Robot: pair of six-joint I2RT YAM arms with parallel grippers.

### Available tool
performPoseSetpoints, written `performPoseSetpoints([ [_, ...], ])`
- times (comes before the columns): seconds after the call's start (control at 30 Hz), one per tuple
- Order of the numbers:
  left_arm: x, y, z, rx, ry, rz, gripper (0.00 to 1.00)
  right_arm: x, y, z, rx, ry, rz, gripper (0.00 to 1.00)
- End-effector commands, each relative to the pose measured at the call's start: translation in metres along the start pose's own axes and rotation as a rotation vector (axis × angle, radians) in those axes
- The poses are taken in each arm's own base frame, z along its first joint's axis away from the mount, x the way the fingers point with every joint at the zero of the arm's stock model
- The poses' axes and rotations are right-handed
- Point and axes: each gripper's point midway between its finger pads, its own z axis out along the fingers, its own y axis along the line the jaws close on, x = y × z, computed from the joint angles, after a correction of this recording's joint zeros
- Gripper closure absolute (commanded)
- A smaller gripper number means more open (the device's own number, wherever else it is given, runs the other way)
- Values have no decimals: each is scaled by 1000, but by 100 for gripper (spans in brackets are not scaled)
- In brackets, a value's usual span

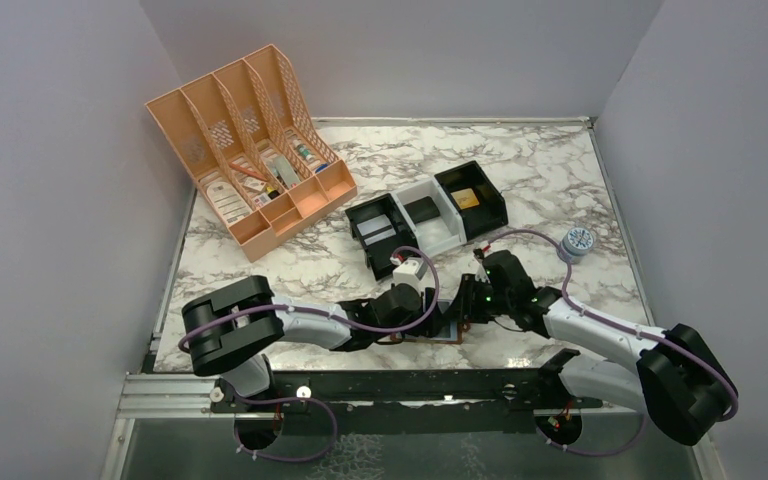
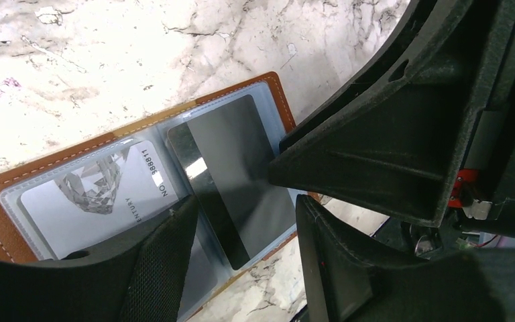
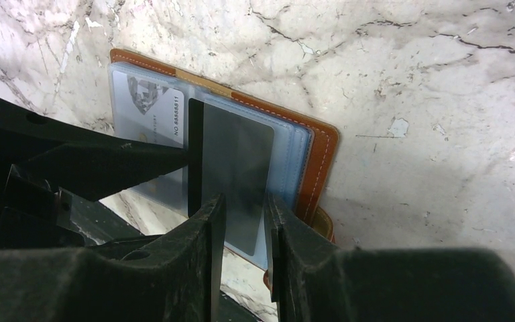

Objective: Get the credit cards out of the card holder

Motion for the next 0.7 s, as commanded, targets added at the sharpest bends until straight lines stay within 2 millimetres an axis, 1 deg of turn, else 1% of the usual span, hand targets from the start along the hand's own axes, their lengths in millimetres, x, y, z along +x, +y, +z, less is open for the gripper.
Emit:
performPoseSetpoints([
  [0.0,8,10,2,-28,31,-17,42,7,-27,2,107,-10,8,71],
  [0.07,9,9,4,-29,34,-20,42,7,-27,2,108,-9,8,71],
  [0.13,13,12,6,-43,42,-33,43,6,-26,2,110,-11,9,71],
  [0.3,22,33,8,-111,32,-109,44,4,-26,0,108,-28,18,72],
  [0.37,22,36,7,-118,19,-125,45,6,-25,1,99,-25,23,72],
  [0.5,16,28,5,-73,-9,-153,48,9,-27,4,99,-14,34,74],
  [0.67,11,16,3,4,-39,-203,54,13,-32,7,113,-3,42,77],
])
